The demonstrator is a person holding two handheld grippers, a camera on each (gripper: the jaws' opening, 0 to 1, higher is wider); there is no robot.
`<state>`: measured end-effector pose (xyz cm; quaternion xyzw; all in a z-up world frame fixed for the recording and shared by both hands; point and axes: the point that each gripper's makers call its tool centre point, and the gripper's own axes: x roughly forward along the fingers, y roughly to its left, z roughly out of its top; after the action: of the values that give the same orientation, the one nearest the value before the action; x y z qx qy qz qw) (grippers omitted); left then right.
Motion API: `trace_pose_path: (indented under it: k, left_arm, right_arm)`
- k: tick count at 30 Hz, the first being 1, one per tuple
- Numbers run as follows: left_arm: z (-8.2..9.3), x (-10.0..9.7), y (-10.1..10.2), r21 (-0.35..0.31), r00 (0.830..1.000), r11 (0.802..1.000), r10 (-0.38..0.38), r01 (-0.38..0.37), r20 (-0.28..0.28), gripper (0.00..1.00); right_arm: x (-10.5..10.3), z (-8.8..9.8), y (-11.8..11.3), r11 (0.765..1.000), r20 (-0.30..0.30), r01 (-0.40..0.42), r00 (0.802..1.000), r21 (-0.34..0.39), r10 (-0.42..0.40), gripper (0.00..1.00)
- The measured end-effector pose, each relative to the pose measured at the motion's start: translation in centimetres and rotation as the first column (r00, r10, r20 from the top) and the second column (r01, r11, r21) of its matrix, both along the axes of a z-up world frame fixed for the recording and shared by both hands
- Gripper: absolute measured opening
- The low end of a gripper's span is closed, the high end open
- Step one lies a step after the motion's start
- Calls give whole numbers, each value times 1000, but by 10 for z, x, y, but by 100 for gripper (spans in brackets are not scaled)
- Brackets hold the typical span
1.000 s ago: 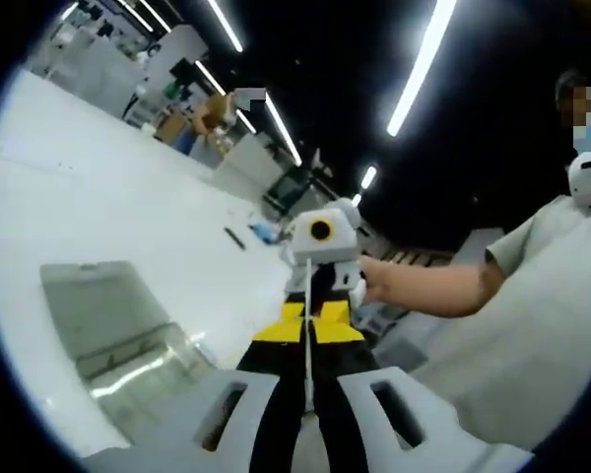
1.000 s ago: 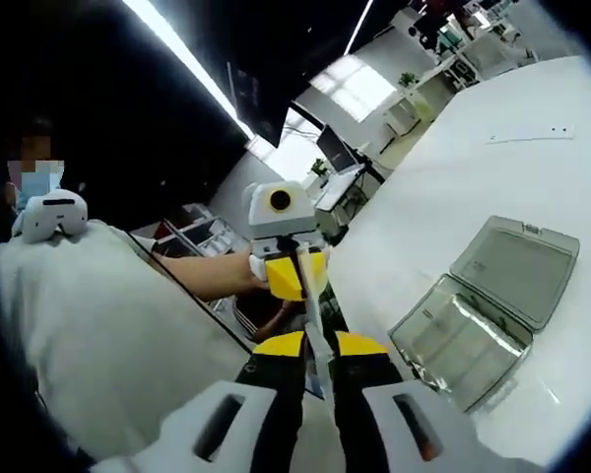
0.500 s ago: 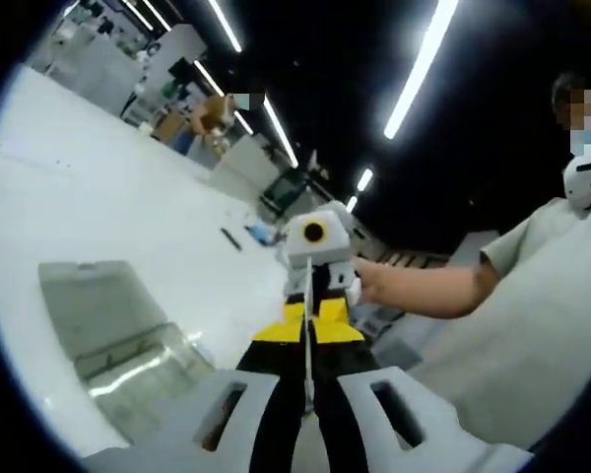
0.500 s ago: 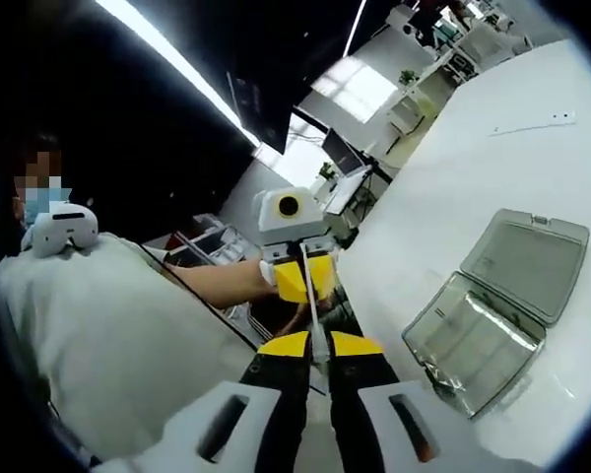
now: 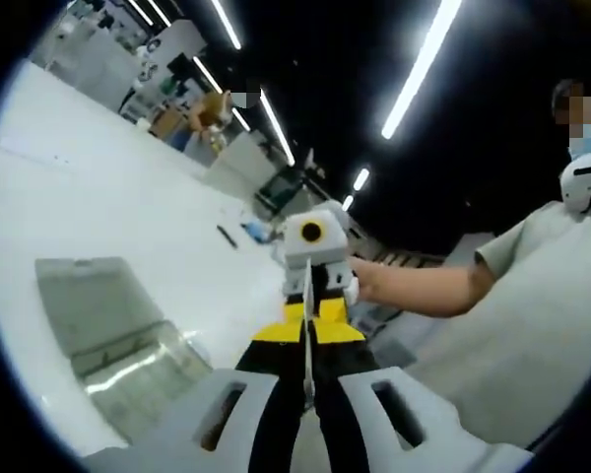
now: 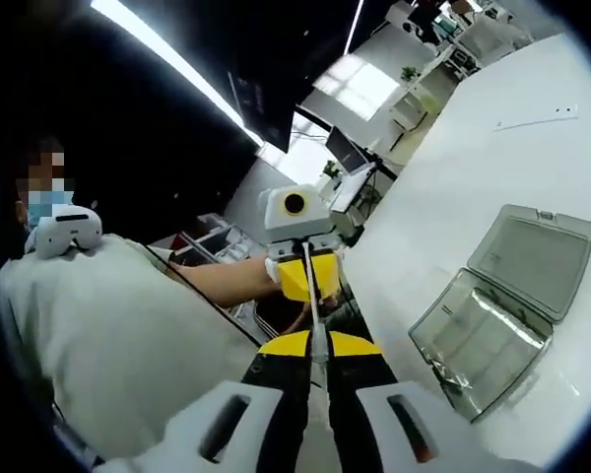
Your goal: Insert the divider into the dual guide fixture by aligning both edges with the guide slots and pushing it downward to the bottom, including one-sided entry, uneven engagement, binding, and posture correction.
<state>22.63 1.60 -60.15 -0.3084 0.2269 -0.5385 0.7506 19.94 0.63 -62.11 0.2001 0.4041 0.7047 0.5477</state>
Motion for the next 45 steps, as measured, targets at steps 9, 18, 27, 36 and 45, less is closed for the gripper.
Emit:
trace_pose_path:
  k: [9, 18, 27, 36, 45]
  left_arm:
    - [-8, 6, 0, 38, 999, 999, 35, -35, 12, 1]
    - [-18, 16, 9, 94, 994, 990, 98, -102, 40, 8]
    - [-32, 19, 18, 140, 986, 977, 160, -164, 37, 11]
    - [-48, 23, 32, 200, 973, 952, 228, -230, 36, 10]
    - [-58, 25, 42, 269, 960, 921, 270, -281, 75, 10]
  right_arm:
    - [4, -5, 0, 999, 35, 30, 999, -30, -29, 0]
    - [13, -11, -2, 992, 55, 92, 995, -86, -87, 0]
    - [18, -17, -2, 975, 49, 140, 990, -172, -134, 0]
    - [27, -17, -3, 953, 33, 204, 979, -226, -201, 0]
    - [41, -32, -13, 896, 70, 286, 958, -340, -279, 0]
